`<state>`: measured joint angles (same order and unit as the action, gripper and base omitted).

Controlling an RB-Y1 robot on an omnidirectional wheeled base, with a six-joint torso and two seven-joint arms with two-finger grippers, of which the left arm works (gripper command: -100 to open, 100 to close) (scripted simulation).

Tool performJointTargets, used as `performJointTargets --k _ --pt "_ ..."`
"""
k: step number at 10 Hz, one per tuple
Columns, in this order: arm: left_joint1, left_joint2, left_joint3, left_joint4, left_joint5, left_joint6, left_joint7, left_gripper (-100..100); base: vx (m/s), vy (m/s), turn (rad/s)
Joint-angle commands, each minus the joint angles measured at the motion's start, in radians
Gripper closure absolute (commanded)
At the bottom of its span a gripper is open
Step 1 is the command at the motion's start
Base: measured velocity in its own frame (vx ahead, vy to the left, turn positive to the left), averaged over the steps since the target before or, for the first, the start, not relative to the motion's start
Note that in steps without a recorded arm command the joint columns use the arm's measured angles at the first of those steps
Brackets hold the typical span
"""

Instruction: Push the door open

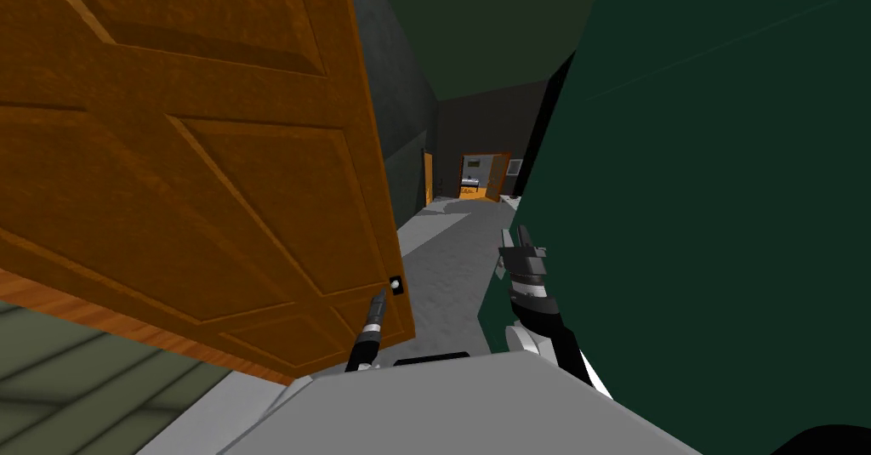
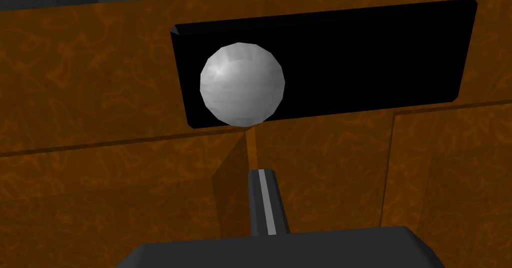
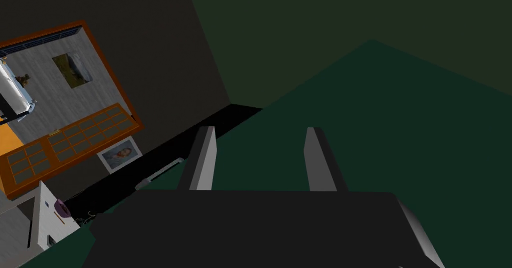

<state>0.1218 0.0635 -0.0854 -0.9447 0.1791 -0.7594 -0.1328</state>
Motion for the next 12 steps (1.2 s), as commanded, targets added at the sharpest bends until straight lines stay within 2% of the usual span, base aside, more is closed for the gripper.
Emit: performJointTargets --k 1,2,4,6,7,8,10,12 --pt "0.004 -0.007 -0.005 -0.002 -0.001 0.000 -0.010 -100 -0.182 -0.092 0.087" --pt "0.008 -0.020 -0.007 -0.006 0.000 0.002 -0.019 -100 -0.231 -0.083 0.069" --pt "0.017 -0.068 -0.014 -0.017 0.001 0.008 -0.041 -100 -0.269 -0.083 0.132" --pt "0.021 -0.101 -0.016 -0.022 0.001 0.011 -0.050 -100 -0.156 -0.083 0.084" --pt "0.024 -0.091 -0.017 -0.023 0.001 0.008 -0.046 -100 -0.048 -0.033 0.007" --pt "0.024 -0.062 -0.014 -0.018 0.002 0.001 -0.047 -100 0.101 0.013 -0.030" --pt "0.023 -0.046 -0.012 -0.013 0.003 -0.007 -0.048 -100 0.231 0.029 -0.021" --pt "0.021 -0.039 -0.008 -0.004 0.004 -0.019 -0.048 -100 0.212 0.026 -0.028"
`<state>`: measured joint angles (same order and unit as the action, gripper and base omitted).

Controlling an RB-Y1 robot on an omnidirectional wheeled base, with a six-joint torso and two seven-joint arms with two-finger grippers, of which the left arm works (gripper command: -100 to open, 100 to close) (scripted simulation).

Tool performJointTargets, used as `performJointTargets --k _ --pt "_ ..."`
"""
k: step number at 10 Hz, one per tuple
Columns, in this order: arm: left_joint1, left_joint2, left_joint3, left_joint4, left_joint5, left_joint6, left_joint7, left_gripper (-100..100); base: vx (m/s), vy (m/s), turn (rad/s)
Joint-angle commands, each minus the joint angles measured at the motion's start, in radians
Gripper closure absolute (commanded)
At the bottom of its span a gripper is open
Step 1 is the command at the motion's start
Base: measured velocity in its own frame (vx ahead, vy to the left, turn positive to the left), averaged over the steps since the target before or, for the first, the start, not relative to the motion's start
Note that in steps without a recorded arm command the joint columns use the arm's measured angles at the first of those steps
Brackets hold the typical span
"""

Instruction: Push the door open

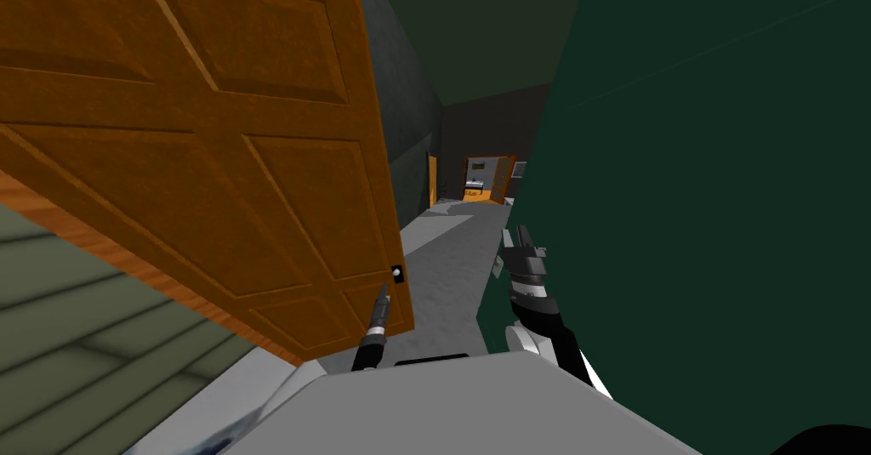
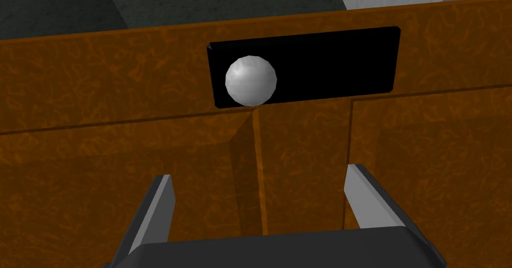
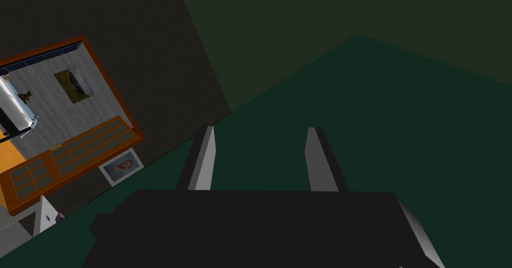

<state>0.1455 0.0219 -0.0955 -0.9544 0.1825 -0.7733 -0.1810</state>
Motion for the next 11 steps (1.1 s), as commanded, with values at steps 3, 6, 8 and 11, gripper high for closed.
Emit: performJointTargets --k 3,6,8,11 --pt "-0.005 -0.012 0.006 0.015 0.002 -0.019 0.000 -100 0.215 0.012 -0.024" --pt "-0.005 -0.031 0.008 0.021 0.003 -0.027 0.000 -100 0.170 0.001 -0.012" --pt "-0.005 -0.031 0.008 0.021 0.003 -0.027 0.000 100 -0.030 -0.004 -0.008" --pt "-0.005 -0.031 0.008 0.021 0.003 -0.027 0.000 100 -0.014 0.000 -0.001"
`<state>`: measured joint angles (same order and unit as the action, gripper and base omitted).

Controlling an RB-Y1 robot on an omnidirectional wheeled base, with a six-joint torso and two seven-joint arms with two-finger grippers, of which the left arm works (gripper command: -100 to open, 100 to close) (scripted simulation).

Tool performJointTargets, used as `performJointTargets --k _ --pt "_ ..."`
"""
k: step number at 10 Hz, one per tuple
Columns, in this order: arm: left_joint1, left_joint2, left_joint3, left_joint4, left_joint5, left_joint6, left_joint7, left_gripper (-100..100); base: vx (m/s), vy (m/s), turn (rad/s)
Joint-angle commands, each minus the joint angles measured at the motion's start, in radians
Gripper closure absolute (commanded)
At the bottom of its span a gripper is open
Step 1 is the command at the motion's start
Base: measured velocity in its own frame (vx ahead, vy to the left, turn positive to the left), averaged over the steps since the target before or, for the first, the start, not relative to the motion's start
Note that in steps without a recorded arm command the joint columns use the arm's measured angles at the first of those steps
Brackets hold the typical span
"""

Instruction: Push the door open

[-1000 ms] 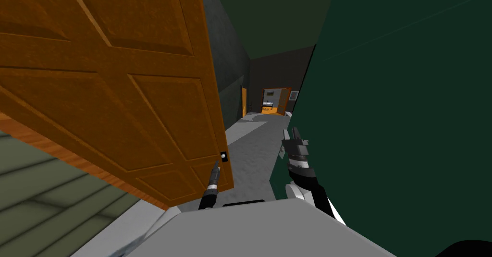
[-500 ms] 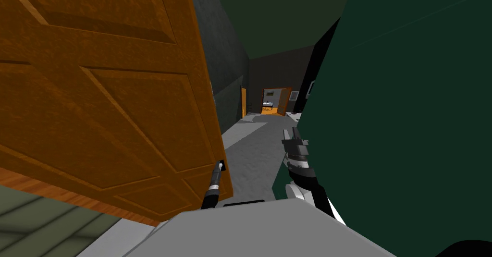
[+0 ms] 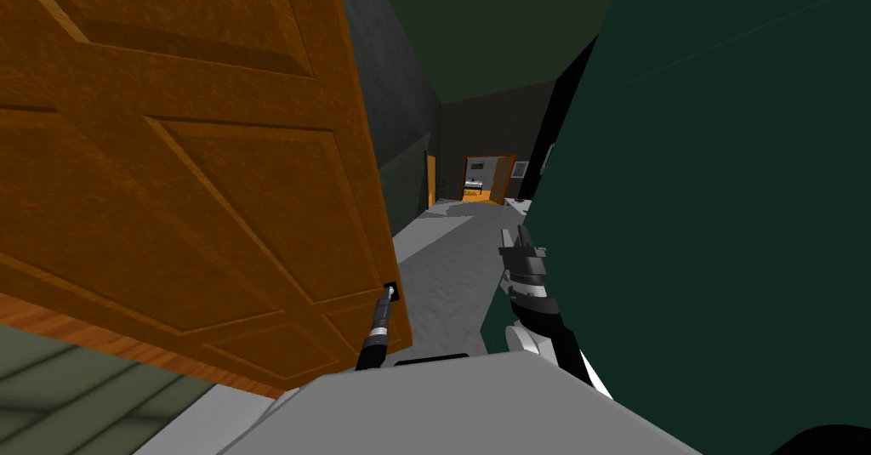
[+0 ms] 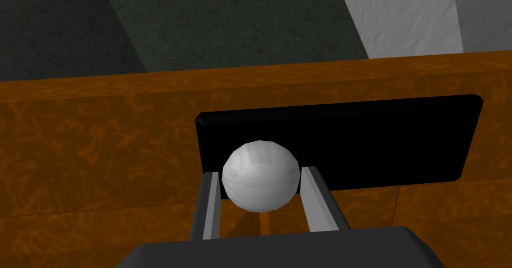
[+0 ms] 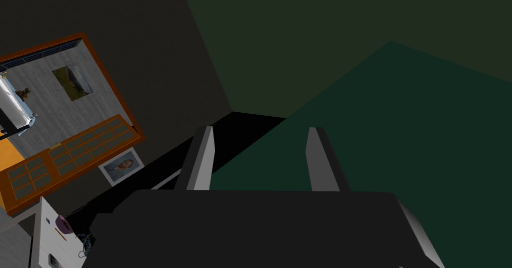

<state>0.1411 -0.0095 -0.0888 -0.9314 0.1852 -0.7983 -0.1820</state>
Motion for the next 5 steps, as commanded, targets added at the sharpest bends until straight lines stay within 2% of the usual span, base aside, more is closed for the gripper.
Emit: performJointTargets --k 1,2,5 --pt "-0.001 0.000 0.001 -0.002 0.001 -0.002 0.001 100 0.000 0.000 0.000" --pt "-0.003 0.023 0.014 -0.002 0.014 0.005 -0.010 100 0.111 0.002 0.061" --pt "-0.007 0.039 0.034 -0.006 0.036 0.012 -0.025 100 0.190 -0.003 0.092"
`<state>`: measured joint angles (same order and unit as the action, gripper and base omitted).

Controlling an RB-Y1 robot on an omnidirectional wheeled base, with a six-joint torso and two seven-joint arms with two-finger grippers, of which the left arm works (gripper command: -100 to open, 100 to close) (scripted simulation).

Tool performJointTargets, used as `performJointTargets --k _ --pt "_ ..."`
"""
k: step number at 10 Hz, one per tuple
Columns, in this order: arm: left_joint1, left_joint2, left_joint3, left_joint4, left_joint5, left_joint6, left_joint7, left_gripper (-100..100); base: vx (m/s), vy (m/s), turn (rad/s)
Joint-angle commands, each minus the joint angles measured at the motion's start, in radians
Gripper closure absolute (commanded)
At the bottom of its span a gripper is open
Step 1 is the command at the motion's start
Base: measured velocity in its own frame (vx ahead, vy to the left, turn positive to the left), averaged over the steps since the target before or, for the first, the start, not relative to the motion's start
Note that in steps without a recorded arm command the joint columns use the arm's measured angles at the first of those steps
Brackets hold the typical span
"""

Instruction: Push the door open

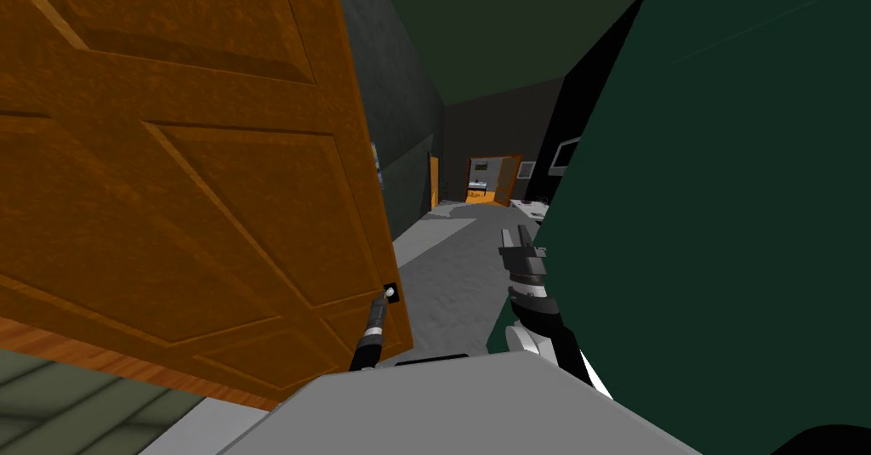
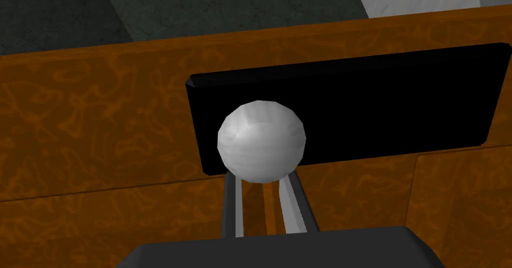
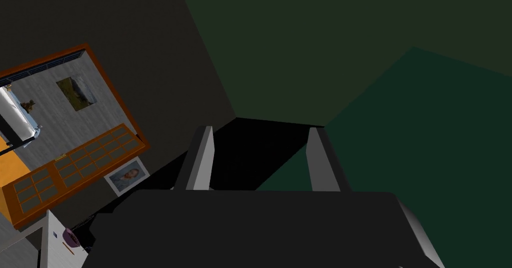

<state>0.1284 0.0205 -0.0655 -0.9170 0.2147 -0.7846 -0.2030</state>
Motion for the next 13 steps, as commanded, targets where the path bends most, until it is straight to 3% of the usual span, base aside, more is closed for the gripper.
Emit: performJointTargets --k 1,2,6,13 --pt "0.004 0.011 0.019 -0.021 0.015 0.000 -0.010 100 0.167 0.033 0.112" --pt "0.003 0.009 -0.015 -0.015 0.020 -0.004 -0.017 -100 0.056 0.010 0.181" --pt "0.005 0.013 -0.086 -0.015 0.047 -0.007 -0.043 -100 -0.051 -0.008 0.144" --pt "0.010 0.000 -0.259 -0.017 0.113 -0.015 -0.106 -100 -0.041 -0.006 0.200"
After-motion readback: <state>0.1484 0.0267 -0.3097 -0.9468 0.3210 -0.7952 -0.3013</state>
